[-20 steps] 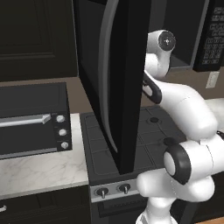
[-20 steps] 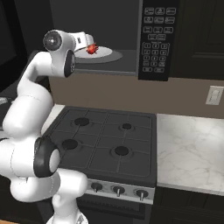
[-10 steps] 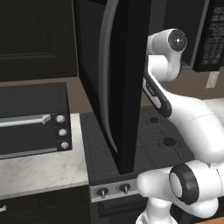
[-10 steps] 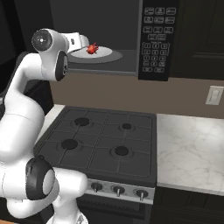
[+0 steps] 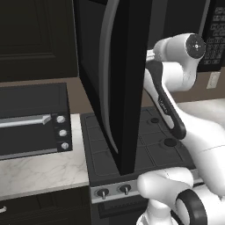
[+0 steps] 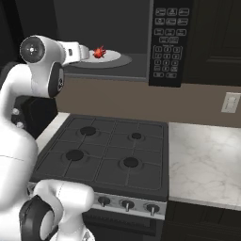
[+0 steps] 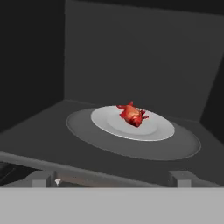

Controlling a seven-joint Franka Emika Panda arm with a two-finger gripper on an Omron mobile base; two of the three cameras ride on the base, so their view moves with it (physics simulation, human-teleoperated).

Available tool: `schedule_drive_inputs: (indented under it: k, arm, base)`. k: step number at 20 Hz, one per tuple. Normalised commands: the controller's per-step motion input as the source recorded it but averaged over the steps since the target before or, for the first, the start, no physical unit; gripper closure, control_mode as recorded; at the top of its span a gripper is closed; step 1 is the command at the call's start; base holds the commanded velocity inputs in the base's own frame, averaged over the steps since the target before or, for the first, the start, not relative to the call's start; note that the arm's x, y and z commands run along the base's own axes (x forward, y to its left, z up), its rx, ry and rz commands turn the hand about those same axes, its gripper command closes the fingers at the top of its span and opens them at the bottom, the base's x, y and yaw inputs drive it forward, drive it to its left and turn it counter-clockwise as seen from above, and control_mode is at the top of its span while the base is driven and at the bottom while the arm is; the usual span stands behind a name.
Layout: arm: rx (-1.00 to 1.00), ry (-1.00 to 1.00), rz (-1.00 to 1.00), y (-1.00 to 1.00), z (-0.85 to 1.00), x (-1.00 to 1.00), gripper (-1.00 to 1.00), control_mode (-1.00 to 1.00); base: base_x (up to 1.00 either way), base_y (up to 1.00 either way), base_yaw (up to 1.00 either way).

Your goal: Transport the fish from the fridge to the microwave and turn on the microwave.

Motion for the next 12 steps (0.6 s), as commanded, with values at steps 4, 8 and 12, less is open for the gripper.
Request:
schedule_drive_inputs:
  k: [4, 8, 12]
  arm:
    - [0.15, 0.00, -0.03, 0.00, 0.00, -0.65, -1.00, -1.00]
    - [0.14, 0.02, -0.04, 0.00, 0.00, -0.64, -1.00, -1.00]
    - [0.09, 0.07, -0.07, 0.00, 0.00, -0.59, -1.00, -1.00]
  base:
    - [0.00, 0.00, 0.00]
    - [0.00, 0.00, 0.00]
    - [0.00, 0.00, 0.00]
